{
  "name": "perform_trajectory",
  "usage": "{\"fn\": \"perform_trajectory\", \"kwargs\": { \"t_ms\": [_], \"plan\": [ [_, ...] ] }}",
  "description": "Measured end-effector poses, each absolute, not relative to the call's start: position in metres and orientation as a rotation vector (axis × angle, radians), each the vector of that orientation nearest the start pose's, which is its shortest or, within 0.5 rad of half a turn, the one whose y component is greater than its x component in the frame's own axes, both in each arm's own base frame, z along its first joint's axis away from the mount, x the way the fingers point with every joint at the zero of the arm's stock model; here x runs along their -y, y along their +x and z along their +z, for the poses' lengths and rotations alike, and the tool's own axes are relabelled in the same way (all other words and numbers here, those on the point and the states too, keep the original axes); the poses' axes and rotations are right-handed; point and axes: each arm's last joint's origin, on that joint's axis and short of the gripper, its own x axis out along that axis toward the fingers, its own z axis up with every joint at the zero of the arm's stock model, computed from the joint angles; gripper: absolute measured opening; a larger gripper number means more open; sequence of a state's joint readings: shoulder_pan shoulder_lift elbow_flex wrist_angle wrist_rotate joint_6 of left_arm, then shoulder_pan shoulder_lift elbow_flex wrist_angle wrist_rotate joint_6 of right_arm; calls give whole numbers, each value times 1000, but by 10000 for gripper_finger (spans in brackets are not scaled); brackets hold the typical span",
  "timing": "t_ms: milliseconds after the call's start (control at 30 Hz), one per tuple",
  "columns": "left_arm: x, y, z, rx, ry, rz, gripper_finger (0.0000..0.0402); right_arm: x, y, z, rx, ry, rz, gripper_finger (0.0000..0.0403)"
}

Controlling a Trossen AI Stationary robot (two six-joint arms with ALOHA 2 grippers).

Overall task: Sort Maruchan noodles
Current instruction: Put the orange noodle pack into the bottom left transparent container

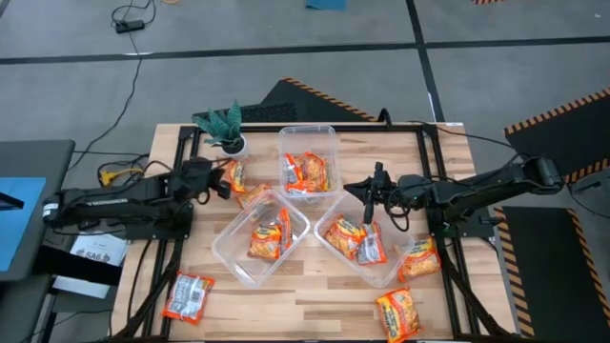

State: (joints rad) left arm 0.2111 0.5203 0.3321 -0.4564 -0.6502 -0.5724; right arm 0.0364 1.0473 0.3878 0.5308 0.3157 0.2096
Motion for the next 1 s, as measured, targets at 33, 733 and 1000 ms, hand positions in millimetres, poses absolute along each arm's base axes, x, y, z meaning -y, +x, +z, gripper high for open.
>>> {"fn": "perform_trajectory", "kwargs": {
  "t_ms": [33,733,1000],
  "plan": [
    [-40,108,196,-364,-363,986,0,1,213,217,-97,186,-291,33],
    [3,113,234,-61,-259,577,0,1,213,217,-97,185,-290,33],
    [0,110,216,-130,-227,705,4,1,213,217,-97,187,-291,33]
  ]
}}
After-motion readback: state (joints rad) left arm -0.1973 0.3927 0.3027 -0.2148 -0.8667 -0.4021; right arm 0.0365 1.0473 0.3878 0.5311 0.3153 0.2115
